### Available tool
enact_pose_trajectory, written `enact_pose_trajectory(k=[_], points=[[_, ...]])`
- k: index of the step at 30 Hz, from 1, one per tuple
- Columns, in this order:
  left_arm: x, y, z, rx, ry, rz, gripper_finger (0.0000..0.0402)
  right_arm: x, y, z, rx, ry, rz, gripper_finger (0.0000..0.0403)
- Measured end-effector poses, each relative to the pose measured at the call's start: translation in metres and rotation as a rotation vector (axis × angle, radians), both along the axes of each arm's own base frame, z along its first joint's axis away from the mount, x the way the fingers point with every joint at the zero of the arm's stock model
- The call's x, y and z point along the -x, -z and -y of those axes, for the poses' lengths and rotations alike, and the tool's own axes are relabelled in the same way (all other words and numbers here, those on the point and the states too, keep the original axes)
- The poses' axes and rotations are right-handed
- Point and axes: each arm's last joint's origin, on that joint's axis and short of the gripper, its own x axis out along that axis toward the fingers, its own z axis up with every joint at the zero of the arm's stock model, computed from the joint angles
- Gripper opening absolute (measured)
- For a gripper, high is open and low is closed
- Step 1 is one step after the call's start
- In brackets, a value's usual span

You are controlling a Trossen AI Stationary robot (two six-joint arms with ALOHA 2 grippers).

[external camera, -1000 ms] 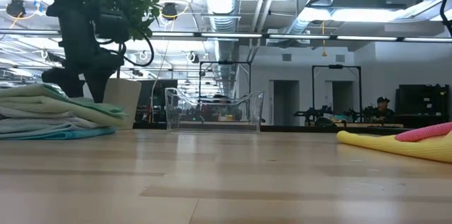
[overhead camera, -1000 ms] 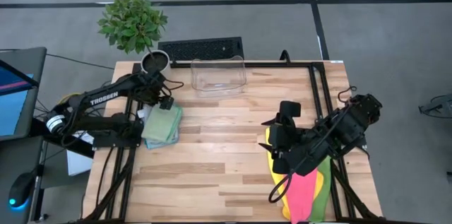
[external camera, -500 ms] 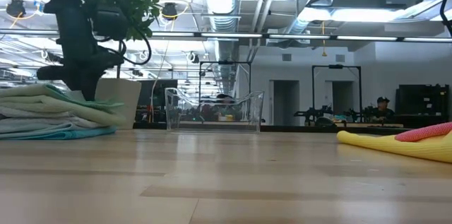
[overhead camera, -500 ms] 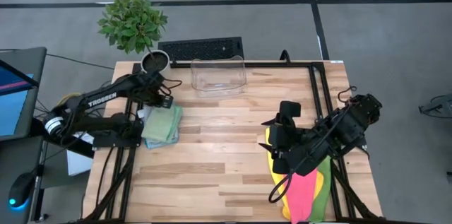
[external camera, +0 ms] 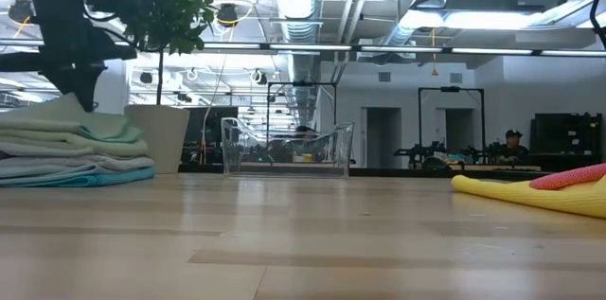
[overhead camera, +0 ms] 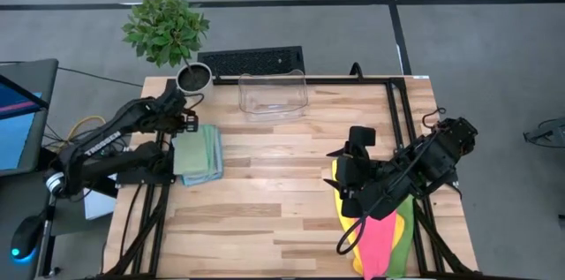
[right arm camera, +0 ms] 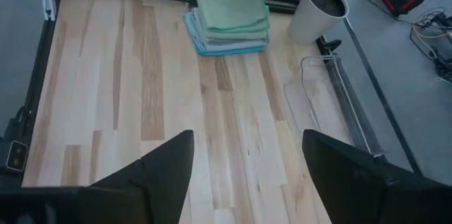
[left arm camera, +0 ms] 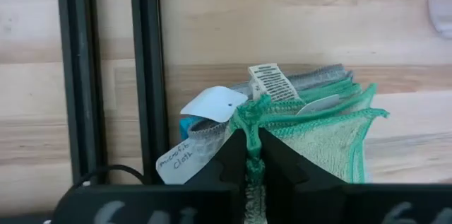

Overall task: Fold microfiber towels
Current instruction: Stack the folded light green microfiber cloth on top of the folded gray microfiber cloth, then fold the pink microfiber cloth

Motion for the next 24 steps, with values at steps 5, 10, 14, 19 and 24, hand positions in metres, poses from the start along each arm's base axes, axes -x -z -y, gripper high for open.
enact_pose_trajectory(k=[5,10,14,19,24], points=[[0.0,0.01,0.001,0.023,0.013,0.001,0.003,0.001,0.0,-0.002,-0.004,-0.004,0.002,0.0291],[-0.004,0.02,0.0,0.053,0.045,0.062,0.0067,0.005,0.0,-0.008,-0.012,-0.02,0.005,0.0291],[-0.011,0.013,-0.004,0.031,0.085,0.172,0.0115,0.009,0.0,-0.013,-0.019,-0.034,0.008,0.0291],[-0.015,-0.013,-0.007,-0.064,0.135,0.25,0.0174,0.009,0.001,-0.016,-0.028,-0.031,0.01,0.0291],[-0.01,-0.01,-0.003,-0.03,0.095,0.173,0.0209,0.001,0.009,-0.021,-0.012,-0.018,-0.005,0.0291]])
